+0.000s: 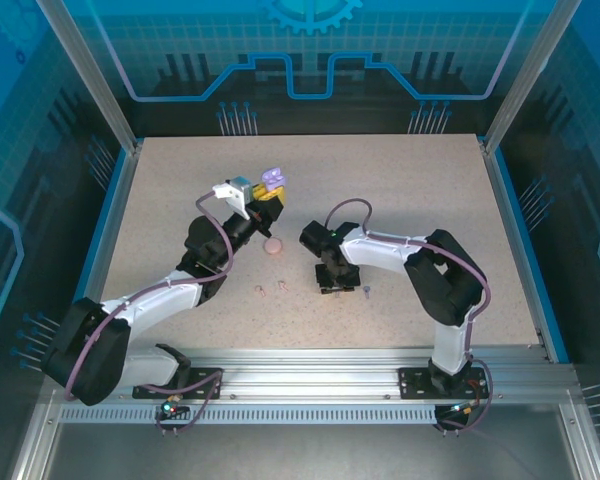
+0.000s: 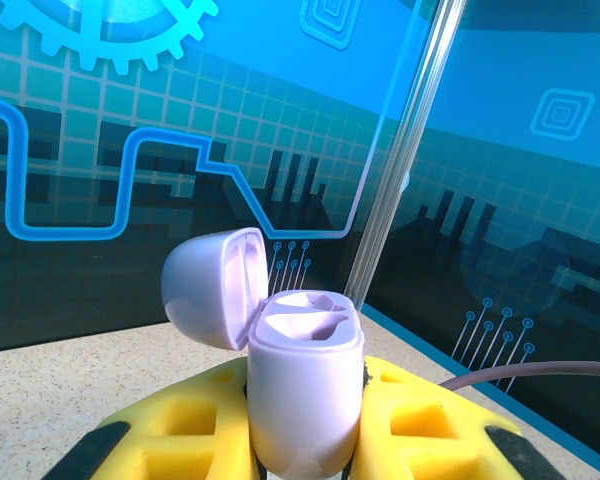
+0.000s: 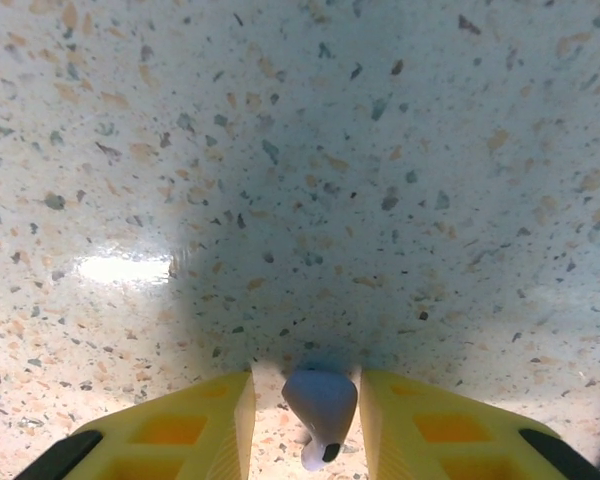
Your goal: Insert the wireless bluetooth earbuds into the charging case
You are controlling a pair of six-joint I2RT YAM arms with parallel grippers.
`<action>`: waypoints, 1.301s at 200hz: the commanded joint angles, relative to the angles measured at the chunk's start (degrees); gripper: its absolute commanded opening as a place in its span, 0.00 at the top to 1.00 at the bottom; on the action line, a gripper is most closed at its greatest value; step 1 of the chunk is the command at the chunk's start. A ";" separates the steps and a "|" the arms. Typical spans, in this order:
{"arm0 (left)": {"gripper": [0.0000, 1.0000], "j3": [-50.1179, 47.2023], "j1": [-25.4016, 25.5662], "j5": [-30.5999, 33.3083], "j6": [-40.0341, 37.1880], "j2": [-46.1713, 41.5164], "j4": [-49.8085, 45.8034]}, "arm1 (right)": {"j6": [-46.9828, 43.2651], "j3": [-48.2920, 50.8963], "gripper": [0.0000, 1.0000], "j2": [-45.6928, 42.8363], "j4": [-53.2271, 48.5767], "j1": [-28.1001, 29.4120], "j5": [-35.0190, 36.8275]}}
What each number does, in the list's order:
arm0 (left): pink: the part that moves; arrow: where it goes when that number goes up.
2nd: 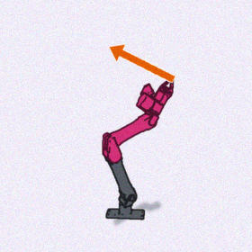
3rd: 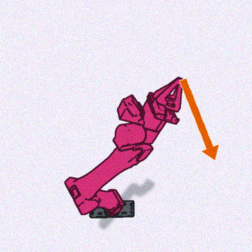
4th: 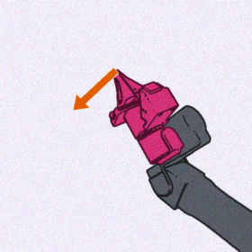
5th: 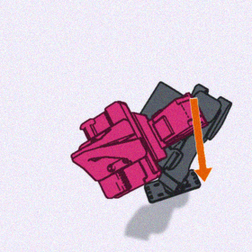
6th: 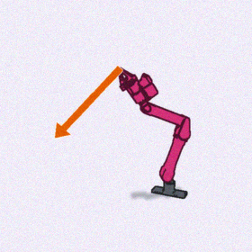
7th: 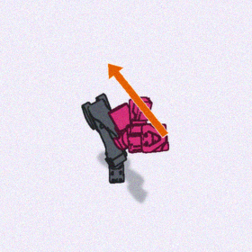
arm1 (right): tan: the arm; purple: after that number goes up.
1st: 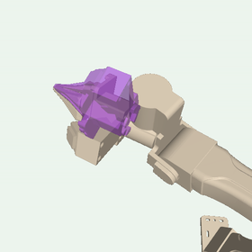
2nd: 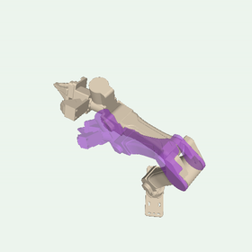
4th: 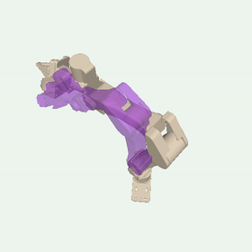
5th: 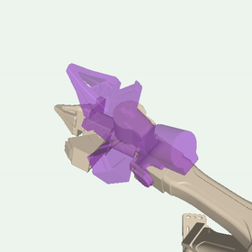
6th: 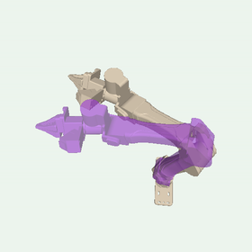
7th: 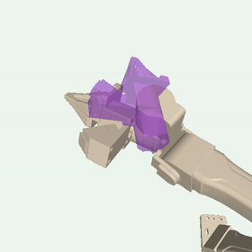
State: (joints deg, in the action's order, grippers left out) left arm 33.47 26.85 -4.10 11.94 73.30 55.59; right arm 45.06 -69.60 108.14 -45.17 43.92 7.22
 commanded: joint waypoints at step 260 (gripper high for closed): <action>1.00 2.06 0.61 -3.43 -1.19 -0.55 0.83 | -0.31 4.73 0.88 -7.56 3.15 -3.23 2.03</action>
State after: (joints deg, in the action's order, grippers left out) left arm 33.71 26.87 -5.85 11.92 73.30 54.33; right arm 45.01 -66.26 104.88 -42.46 41.60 6.94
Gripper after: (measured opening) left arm 0.208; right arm 0.141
